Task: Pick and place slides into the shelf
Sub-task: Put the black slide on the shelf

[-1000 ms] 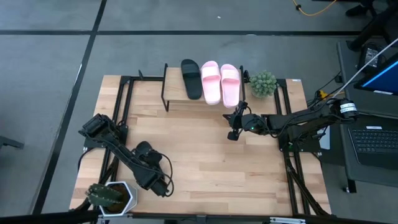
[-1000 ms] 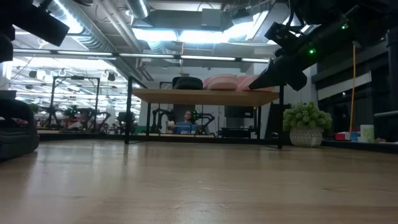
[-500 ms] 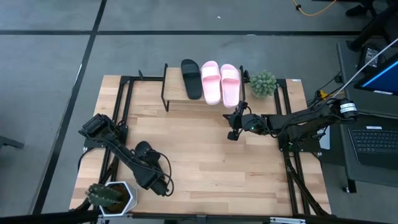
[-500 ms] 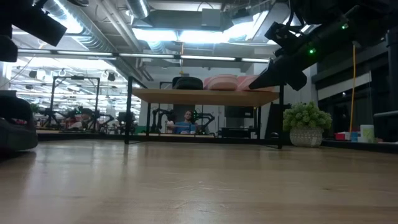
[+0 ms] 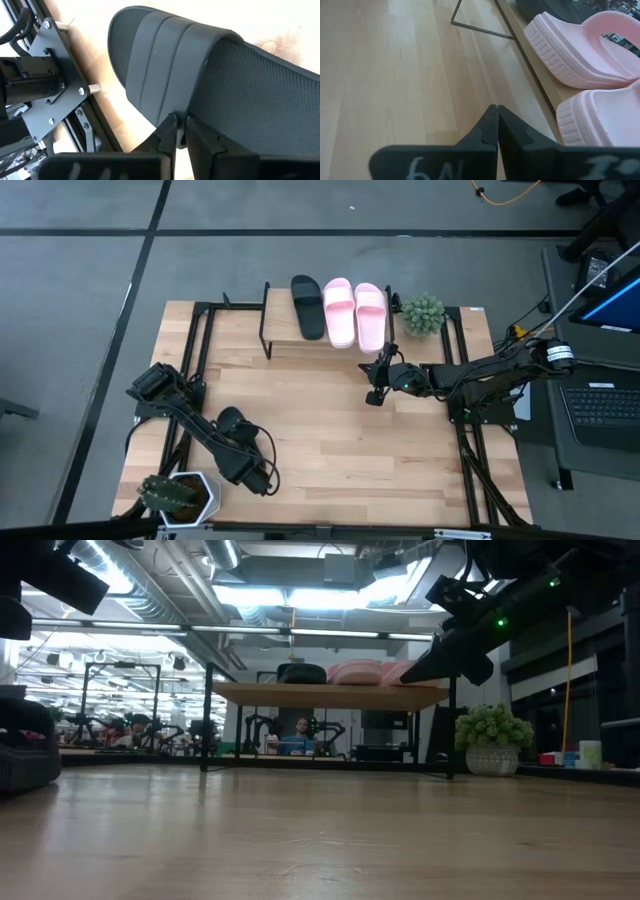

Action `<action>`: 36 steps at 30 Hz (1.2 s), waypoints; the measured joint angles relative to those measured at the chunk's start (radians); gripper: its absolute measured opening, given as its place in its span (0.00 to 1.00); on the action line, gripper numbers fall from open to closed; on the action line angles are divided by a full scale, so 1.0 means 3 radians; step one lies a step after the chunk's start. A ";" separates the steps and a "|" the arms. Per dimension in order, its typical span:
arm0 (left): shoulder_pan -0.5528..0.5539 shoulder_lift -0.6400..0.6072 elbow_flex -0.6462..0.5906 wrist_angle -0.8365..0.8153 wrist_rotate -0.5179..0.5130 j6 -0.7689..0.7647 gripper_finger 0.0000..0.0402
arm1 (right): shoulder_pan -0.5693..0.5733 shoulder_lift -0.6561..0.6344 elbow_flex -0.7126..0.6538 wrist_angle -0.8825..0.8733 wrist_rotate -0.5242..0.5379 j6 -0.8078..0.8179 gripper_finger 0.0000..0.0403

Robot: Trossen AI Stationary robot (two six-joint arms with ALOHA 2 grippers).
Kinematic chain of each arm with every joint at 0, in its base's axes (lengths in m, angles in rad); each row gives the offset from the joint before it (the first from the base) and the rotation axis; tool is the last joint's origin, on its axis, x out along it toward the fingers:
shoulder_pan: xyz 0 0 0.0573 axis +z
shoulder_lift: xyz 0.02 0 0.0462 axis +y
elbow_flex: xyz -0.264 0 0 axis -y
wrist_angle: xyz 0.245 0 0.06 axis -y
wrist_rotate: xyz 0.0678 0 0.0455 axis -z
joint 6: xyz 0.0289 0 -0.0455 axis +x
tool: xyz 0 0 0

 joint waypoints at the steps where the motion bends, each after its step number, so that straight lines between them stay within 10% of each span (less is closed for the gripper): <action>1: 0.0000 0.0000 0.0000 0.0000 -0.0006 0.0000 0.08 | -0.0001 0.0001 0.0000 0.0000 0.0000 0.0000 0.01; 36: 0.0008 0.0000 0.0000 -0.0060 -0.0245 0.0083 0.20 | -0.0001 0.0001 0.0000 0.0005 0.0000 0.0001 0.01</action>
